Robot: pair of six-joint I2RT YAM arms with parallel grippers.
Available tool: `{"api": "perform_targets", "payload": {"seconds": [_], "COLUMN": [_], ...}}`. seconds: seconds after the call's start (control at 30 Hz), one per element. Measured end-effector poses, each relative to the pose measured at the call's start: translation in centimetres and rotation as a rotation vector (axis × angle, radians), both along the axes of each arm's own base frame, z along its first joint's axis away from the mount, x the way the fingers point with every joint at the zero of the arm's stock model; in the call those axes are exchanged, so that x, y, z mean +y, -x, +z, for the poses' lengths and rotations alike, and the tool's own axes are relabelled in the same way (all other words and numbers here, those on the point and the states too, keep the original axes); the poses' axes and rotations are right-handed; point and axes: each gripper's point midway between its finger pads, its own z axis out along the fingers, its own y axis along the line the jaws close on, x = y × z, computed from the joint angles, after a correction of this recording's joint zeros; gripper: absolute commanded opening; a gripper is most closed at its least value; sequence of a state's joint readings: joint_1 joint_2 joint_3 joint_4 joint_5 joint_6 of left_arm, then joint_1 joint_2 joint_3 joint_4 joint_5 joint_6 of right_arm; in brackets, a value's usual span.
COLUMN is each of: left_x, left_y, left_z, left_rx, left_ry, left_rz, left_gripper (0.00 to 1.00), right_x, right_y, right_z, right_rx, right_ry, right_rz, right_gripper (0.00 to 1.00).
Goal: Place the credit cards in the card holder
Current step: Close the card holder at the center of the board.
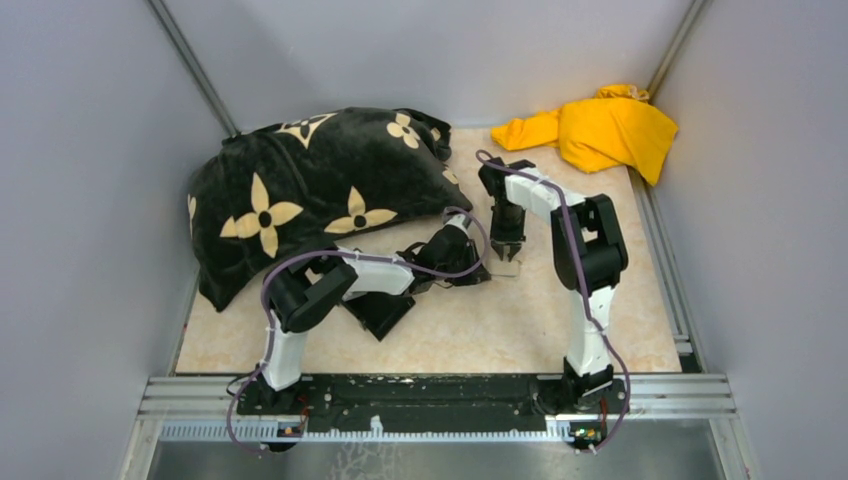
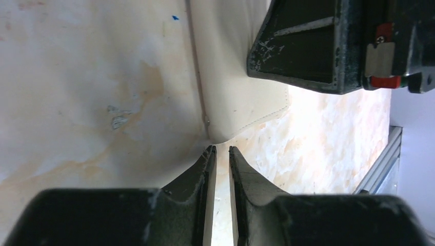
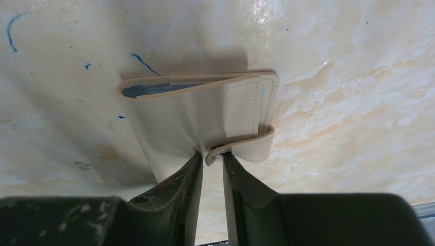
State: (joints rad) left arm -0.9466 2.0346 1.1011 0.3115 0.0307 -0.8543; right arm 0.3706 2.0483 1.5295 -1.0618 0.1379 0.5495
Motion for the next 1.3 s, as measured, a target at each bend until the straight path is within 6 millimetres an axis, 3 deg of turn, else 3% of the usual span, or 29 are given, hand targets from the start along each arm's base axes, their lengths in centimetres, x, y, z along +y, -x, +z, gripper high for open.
{"api": "perform_targets", "payload": {"seconds": [0.33,0.77,1.03,1.3], "left_x": [1.8,2.8,4.1,5.0], "left_y": [-0.4,-1.5,-2.9,-3.7], "left_z": [0.4,0.5,0.5,0.6], "left_rx": [-0.019,-0.055,-0.076,-0.087], "left_ry": [-0.082,-0.127,-0.156,-0.188], "left_rz": [0.046,0.073,0.105,0.119], "left_gripper": [0.24,0.24,0.24,0.24], "right_x": [0.1,2.7,2.9,3.6], "right_y": [-0.2,-4.6,-4.3,-4.7], "right_z": [0.2,0.8,1.4,3.4], "right_rx": [-0.020,-0.218,-0.240,-0.294], "right_ry": [-0.017,-0.139,-0.167,-0.215], "right_rz": [0.044,0.058,0.062,0.077], "right_gripper": [0.26,0.26,0.29,0.35]}}
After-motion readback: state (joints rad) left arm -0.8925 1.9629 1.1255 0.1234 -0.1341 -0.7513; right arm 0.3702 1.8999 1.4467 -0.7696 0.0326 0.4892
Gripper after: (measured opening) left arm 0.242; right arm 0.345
